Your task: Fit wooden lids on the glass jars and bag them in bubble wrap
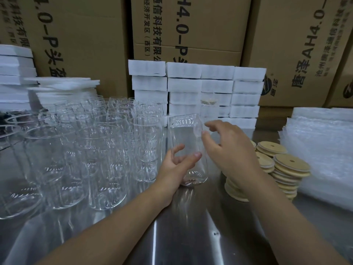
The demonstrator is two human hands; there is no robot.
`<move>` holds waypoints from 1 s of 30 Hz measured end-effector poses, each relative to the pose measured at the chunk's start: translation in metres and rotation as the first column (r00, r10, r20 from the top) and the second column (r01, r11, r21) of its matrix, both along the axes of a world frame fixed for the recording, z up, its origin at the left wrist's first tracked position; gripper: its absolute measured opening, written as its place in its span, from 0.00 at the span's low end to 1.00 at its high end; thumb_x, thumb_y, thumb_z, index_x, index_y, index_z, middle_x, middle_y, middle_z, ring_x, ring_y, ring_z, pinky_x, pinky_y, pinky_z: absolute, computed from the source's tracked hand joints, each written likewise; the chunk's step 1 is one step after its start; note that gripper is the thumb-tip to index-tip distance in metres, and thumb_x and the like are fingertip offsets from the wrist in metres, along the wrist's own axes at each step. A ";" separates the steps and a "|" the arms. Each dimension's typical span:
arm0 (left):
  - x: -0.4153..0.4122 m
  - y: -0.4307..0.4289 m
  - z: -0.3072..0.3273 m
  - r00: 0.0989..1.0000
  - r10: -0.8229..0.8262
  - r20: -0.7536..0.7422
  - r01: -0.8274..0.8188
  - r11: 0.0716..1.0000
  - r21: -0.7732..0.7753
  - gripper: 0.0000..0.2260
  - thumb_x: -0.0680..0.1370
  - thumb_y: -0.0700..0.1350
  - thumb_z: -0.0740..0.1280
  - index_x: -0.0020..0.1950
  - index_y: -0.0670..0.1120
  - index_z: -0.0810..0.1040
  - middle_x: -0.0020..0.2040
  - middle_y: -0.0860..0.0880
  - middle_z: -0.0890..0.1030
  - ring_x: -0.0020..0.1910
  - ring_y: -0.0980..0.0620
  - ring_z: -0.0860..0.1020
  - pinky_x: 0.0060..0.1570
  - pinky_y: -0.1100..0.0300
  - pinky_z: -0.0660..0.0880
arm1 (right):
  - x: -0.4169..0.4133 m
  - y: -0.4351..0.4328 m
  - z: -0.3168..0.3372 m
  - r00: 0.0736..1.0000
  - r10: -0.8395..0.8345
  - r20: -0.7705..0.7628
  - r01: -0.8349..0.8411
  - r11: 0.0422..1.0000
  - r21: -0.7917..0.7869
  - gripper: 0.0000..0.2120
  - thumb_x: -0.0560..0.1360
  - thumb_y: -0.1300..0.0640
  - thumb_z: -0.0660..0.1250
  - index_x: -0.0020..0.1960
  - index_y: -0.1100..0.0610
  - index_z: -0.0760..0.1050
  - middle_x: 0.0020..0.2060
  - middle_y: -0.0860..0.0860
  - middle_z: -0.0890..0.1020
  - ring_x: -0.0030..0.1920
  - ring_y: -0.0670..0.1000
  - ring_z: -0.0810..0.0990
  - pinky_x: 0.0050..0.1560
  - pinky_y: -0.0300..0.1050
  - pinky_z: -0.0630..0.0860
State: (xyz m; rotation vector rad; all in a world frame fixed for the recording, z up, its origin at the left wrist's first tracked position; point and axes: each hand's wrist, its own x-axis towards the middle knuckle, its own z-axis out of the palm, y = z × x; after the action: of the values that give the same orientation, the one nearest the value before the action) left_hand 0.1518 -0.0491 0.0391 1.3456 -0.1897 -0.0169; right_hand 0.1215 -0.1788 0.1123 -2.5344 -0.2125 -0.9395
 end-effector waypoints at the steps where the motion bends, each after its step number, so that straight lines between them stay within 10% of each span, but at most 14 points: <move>1: 0.000 0.000 0.000 1.000 0.003 -0.007 -0.003 1.000 0.001 0.40 0.54 0.61 0.77 0.64 0.54 0.72 0.53 0.49 0.84 0.52 0.53 0.83 0.58 0.37 0.76 | 0.000 -0.005 0.004 0.997 -0.052 -0.053 0.049 0.997 -0.055 0.21 0.78 0.44 0.59 0.67 0.51 0.71 0.62 0.49 0.78 0.61 0.52 0.73 0.61 0.49 0.68; 6: 0.002 0.001 -0.002 1.000 -0.018 -0.022 0.018 1.000 0.003 0.33 0.61 0.56 0.75 0.65 0.54 0.71 0.55 0.48 0.83 0.53 0.51 0.83 0.58 0.38 0.76 | -0.006 -0.038 0.023 0.852 -0.304 -0.426 0.204 0.943 -0.264 0.35 0.71 0.32 0.62 0.72 0.46 0.62 0.69 0.50 0.69 0.68 0.57 0.67 0.66 0.56 0.62; 13: 0.003 0.002 -0.001 0.999 -0.034 -0.002 0.034 0.998 0.054 0.35 0.59 0.58 0.75 0.64 0.55 0.72 0.54 0.50 0.83 0.50 0.54 0.84 0.55 0.48 0.78 | -0.013 -0.057 0.028 0.722 -0.417 -0.553 0.263 0.904 -0.338 0.42 0.66 0.29 0.66 0.74 0.45 0.57 0.71 0.50 0.66 0.69 0.57 0.67 0.68 0.59 0.56; 25: 0.004 0.001 -0.004 1.000 -0.004 0.021 0.004 0.999 0.037 0.34 0.61 0.56 0.76 0.65 0.54 0.72 0.49 0.54 0.84 0.47 0.58 0.84 0.49 0.49 0.81 | -0.005 -0.046 0.025 0.960 -0.089 -0.265 0.139 0.975 0.175 0.29 0.72 0.38 0.67 0.69 0.47 0.68 0.66 0.50 0.72 0.62 0.52 0.73 0.54 0.45 0.70; 30: -0.001 0.001 -0.001 0.993 0.057 0.099 -0.066 0.994 0.090 0.35 0.60 0.59 0.75 0.65 0.58 0.69 0.56 0.51 0.81 0.47 0.62 0.82 0.34 0.67 0.76 | 0.008 -0.026 0.011 0.995 0.061 -0.083 -0.019 0.901 0.433 0.21 0.76 0.38 0.61 0.66 0.44 0.72 0.65 0.53 0.70 0.65 0.53 0.70 0.65 0.50 0.68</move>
State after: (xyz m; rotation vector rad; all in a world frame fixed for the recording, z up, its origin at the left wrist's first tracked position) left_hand 0.1513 -0.0480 0.0379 1.4455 -0.2305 0.0923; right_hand 0.1292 -0.2045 0.1237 -2.1461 -0.0209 -0.7498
